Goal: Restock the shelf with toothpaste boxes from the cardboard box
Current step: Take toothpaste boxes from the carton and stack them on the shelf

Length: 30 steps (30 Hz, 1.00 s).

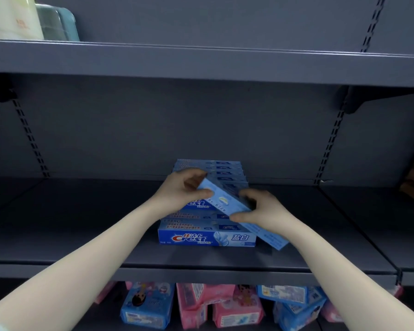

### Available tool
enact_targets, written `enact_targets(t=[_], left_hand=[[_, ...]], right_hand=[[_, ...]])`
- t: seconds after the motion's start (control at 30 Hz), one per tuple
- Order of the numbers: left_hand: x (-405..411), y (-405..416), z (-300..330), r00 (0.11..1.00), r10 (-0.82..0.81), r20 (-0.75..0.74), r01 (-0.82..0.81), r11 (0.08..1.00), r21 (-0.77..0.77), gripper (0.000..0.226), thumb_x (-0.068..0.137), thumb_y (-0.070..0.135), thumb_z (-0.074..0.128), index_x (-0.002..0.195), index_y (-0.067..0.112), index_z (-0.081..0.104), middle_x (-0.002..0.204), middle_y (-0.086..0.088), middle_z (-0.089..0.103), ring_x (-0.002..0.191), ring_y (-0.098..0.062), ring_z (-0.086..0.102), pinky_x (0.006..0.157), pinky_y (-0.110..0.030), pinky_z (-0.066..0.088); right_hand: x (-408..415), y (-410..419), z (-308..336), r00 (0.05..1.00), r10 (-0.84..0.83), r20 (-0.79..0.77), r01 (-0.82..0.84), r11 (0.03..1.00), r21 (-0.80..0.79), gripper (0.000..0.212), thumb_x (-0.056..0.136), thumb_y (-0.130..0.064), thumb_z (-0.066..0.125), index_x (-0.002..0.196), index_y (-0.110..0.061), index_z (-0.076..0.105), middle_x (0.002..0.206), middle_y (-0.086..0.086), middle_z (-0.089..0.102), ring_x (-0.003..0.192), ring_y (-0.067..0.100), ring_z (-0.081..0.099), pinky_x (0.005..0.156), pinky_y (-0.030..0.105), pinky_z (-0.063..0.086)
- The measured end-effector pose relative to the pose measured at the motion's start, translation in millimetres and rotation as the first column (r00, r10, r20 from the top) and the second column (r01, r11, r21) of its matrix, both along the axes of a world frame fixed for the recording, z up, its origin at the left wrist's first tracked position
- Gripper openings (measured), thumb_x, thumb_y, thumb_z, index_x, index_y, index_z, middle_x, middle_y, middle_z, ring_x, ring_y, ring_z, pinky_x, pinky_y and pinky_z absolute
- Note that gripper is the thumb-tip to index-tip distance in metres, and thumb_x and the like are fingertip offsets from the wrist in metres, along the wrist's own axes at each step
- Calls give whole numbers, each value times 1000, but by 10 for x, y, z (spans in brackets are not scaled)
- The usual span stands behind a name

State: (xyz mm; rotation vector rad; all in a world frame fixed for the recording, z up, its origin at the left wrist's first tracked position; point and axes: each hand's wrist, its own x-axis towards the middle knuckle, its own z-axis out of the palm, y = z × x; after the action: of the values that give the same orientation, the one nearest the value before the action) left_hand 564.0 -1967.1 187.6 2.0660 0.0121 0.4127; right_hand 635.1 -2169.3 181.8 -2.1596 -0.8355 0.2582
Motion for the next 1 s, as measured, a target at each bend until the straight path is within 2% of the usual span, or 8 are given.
enact_targets(t=[0.13, 0.27, 0.37, 0.53, 0.7, 0.83, 0.93, 1.0], left_hand=[[-131, 135, -85, 993, 120, 16, -118, 990, -73, 39, 76, 17, 76, 107, 27, 57, 94, 18, 61, 85, 7, 57, 69, -6, 45], [-212, 237, -187, 988, 155, 23, -150, 978, -146, 30, 75, 14, 76, 98, 28, 61, 95, 11, 67, 90, -2, 62, 74, -12, 46], [-246, 263, -223, 984, 174, 35, -164, 967, -197, 29, 75, 11, 75, 93, 30, 61, 93, 12, 68, 88, -2, 63, 69, -11, 50], [-291, 280, -243, 980, 185, 70, -165, 959, -229, 34, 75, 8, 75, 95, 30, 60, 97, 7, 67, 89, -4, 63, 74, -17, 51], [-332, 270, -213, 985, 149, 85, -121, 954, -275, 35, 76, 5, 73, 100, 27, 60, 99, 2, 67, 80, -1, 67, 64, -18, 54], [-355, 235, -183, 991, 111, 75, -81, 941, -329, 30, 77, 5, 71, 99, 23, 62, 98, 4, 68, 86, -6, 68, 69, -20, 56], [-363, 208, -164, 996, 67, 61, -39, 925, -379, 19, 83, 9, 64, 98, 22, 63, 97, 4, 69, 91, -12, 67, 71, -24, 57], [-360, 184, -153, 998, 40, 50, -20, 934, -357, 18, 85, 9, 63, 98, 21, 63, 97, 1, 68, 90, -12, 67, 70, -24, 57]], right_hand=[[104, -151, -93, 998, -48, 48, 50, 998, -37, 31, 69, -25, 80, 94, -23, 61, 93, -10, 63, 87, 8, 59, 71, 20, 45], [197, -297, -169, 996, -82, 41, 83, 996, -40, 27, 68, -24, 80, 89, -25, 62, 92, -7, 67, 86, 10, 63, 75, 26, 49], [237, -342, -222, 995, -102, 22, 102, 994, -25, 28, 69, -23, 80, 91, -24, 62, 92, -5, 67, 86, 12, 62, 75, 27, 49], [249, -345, -276, 990, -138, -32, 141, 985, 96, 32, 70, -20, 80, 88, -34, 57, 91, -5, 64, 84, 14, 60, 72, 26, 49], [195, -340, -249, 989, -133, -69, 145, 969, 202, 34, 77, -12, 74, 97, -31, 55, 93, -10, 60, 80, 6, 57, 53, 15, 46], [178, -341, -210, 980, -160, -120, 192, 921, 338, 37, 79, -2, 70, 104, -25, 57, 95, -7, 62, 83, 11, 61, 61, 20, 55], [171, -334, -188, 974, -174, -146, 219, 892, 394, 36, 82, -1, 66, 108, -25, 57, 94, -9, 62, 77, 11, 62, 59, 17, 56], [170, -330, -171, 969, -192, -153, 239, 883, 405, 29, 83, -1, 65, 102, -23, 59, 89, -5, 62, 67, 13, 61, 54, 16, 53]])
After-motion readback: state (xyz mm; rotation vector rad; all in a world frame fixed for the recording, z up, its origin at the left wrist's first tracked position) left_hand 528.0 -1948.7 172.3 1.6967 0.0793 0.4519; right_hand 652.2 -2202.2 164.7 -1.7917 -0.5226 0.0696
